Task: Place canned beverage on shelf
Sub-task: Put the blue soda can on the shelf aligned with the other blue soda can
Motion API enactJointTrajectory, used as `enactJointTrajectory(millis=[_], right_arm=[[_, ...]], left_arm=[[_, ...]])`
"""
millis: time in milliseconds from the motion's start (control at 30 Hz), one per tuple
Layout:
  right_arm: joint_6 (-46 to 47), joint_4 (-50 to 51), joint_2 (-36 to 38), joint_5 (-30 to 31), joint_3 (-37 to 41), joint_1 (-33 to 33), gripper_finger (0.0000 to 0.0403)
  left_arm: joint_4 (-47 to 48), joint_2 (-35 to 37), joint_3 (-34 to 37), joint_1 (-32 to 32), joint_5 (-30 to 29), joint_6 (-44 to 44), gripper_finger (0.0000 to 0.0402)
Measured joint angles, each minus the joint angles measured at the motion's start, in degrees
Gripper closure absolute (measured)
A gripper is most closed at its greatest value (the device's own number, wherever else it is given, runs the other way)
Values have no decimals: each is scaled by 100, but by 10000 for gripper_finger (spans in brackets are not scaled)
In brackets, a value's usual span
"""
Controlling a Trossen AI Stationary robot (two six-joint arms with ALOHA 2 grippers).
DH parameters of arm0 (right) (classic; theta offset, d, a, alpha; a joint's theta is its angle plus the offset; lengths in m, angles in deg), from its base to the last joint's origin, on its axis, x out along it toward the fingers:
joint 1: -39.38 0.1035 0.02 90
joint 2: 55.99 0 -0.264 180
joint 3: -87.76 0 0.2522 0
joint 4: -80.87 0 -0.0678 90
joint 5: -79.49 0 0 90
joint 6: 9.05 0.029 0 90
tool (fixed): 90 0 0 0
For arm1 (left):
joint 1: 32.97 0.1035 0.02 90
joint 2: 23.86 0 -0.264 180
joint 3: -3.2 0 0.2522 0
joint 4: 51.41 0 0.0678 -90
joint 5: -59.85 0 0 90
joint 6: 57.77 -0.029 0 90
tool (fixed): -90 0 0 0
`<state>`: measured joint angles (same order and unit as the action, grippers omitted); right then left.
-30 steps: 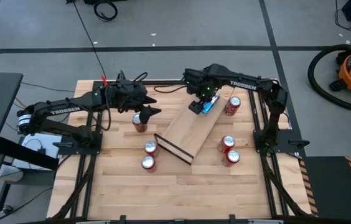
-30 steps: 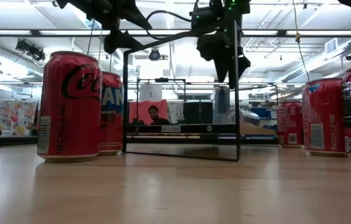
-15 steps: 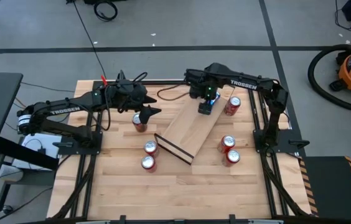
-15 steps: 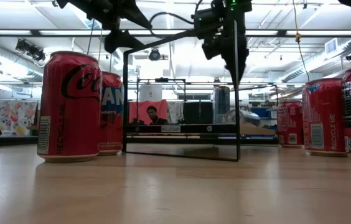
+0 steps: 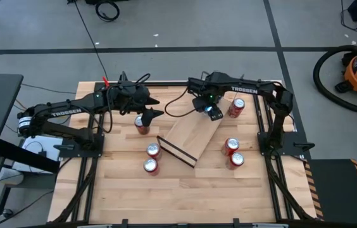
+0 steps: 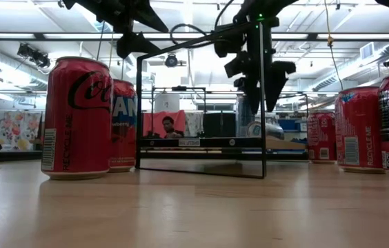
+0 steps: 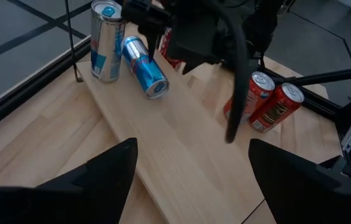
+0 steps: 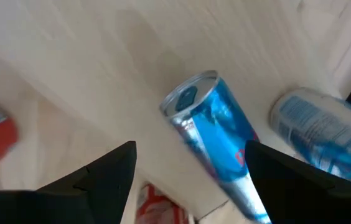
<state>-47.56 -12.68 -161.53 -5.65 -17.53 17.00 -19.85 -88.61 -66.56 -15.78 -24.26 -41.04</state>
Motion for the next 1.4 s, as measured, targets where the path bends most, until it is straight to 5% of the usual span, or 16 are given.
enactJointTrajectory(millis=[533, 867, 1000, 1400], right_arm=[[-1017, -1101, 35, 566, 864, -15, 110], [-1602, -1191, -61, -520, 930, -166, 110], [-1616, -1238, -63, -310, 1047, -179, 110], [29, -88, -21, -237, 325, 83, 110]], left_arm=[[4, -2, 2, 0, 0, 0, 84], [7, -2, 4, 0, 0, 4, 84], [7, -2, 4, 0, 0, 6, 84], [11, -2, 4, 0, 0, 46, 84]])
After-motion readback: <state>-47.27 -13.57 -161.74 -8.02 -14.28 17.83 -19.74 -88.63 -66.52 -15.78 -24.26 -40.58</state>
